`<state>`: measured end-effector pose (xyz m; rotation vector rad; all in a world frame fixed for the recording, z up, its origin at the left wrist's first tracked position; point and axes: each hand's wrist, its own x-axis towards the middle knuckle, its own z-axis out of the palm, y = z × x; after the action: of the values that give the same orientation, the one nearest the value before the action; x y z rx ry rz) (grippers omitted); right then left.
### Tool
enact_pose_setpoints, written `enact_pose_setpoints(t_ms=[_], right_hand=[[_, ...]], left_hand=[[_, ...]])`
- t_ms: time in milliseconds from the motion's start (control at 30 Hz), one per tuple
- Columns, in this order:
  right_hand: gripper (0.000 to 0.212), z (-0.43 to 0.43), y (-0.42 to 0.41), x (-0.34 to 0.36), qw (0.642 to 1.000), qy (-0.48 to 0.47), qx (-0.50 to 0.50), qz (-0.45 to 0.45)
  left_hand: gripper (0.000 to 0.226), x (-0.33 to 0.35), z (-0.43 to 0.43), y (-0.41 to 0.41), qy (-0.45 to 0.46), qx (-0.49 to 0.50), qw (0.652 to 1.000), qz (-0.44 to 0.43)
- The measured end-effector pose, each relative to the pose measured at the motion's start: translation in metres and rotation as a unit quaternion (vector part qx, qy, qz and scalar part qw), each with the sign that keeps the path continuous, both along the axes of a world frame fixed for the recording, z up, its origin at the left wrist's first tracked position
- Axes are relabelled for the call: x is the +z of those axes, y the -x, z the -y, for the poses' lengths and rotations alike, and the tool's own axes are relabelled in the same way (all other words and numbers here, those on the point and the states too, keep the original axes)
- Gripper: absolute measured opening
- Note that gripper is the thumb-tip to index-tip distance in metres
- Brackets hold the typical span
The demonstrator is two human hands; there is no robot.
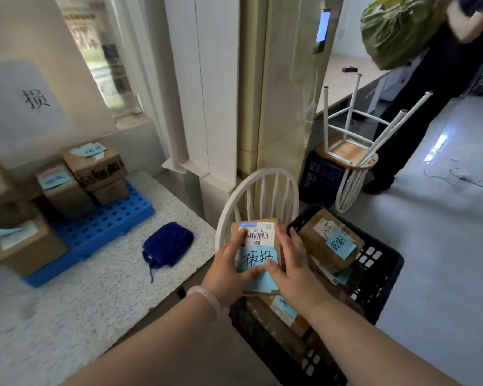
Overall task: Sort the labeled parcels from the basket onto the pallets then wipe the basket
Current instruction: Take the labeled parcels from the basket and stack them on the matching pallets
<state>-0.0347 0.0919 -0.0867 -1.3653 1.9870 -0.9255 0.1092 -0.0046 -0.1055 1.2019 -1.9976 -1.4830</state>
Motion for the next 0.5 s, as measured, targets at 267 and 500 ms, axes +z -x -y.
enact_pose_setpoints(t_ms=[267,500], right_hand=[[0.049,0.068,-0.072,-0.005,0.994,0.044,0.105,0.003],[0.041,0.128,-0.148,0.003,0.986,0.071,0.152,0.01]], left_hand=[[0.086,0.007,0.036,-0.082,0.049,0.097,0.994,0.022],[0.084,0.011,0.076,-0.162,0.046,0.176,0.983,-0.001]])
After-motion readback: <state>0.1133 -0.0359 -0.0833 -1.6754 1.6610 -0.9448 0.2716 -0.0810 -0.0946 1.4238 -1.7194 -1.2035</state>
